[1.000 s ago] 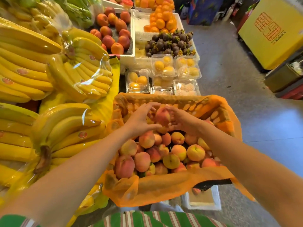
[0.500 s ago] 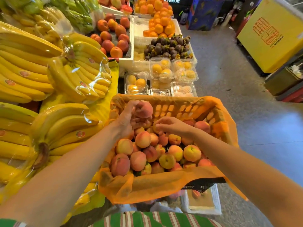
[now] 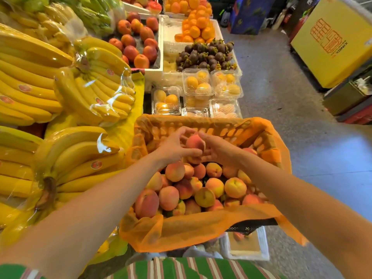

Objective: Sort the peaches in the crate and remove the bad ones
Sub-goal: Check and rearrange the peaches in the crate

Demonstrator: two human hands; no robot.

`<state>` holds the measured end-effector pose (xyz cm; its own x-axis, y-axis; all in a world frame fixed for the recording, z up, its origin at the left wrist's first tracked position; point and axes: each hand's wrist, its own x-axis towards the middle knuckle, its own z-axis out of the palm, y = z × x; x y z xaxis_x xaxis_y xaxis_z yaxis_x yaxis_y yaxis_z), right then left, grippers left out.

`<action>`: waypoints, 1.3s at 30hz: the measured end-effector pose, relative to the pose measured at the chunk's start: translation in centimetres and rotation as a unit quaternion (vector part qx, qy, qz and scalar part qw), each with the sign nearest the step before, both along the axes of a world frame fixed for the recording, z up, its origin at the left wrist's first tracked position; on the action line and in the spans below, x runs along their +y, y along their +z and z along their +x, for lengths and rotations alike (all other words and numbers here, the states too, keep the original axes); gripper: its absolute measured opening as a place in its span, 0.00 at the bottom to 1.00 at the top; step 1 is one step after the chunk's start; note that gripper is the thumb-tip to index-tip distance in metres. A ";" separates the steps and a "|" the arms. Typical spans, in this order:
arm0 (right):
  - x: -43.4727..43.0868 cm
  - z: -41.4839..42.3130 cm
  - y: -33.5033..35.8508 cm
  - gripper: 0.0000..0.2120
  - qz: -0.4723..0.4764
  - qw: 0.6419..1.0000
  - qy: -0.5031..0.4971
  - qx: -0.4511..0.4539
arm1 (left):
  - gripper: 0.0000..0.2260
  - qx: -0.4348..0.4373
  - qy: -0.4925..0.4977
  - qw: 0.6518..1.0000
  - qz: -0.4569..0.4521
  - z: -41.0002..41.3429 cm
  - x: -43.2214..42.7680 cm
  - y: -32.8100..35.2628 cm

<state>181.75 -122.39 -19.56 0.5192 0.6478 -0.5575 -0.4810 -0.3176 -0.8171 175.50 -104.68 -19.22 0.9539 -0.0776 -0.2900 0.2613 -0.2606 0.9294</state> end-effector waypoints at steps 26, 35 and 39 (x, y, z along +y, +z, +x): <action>-9.6 -1.6 2.6 0.17 -0.492 0.655 0.428 -0.381 | 0.10 -0.130 -0.143 0.847 0.496 1.1 1.0 -2.5; 3.1 -1.6 0.4 0.28 -0.242 0.861 0.293 -0.338 | 0.14 -0.185 0.045 0.820 0.541 -1.5 7.1 -1.5; 6.3 -2.6 -3.2 0.34 -0.271 0.809 0.363 -0.373 | 0.15 -0.165 0.019 0.846 0.507 -2.7 8.4 -1.9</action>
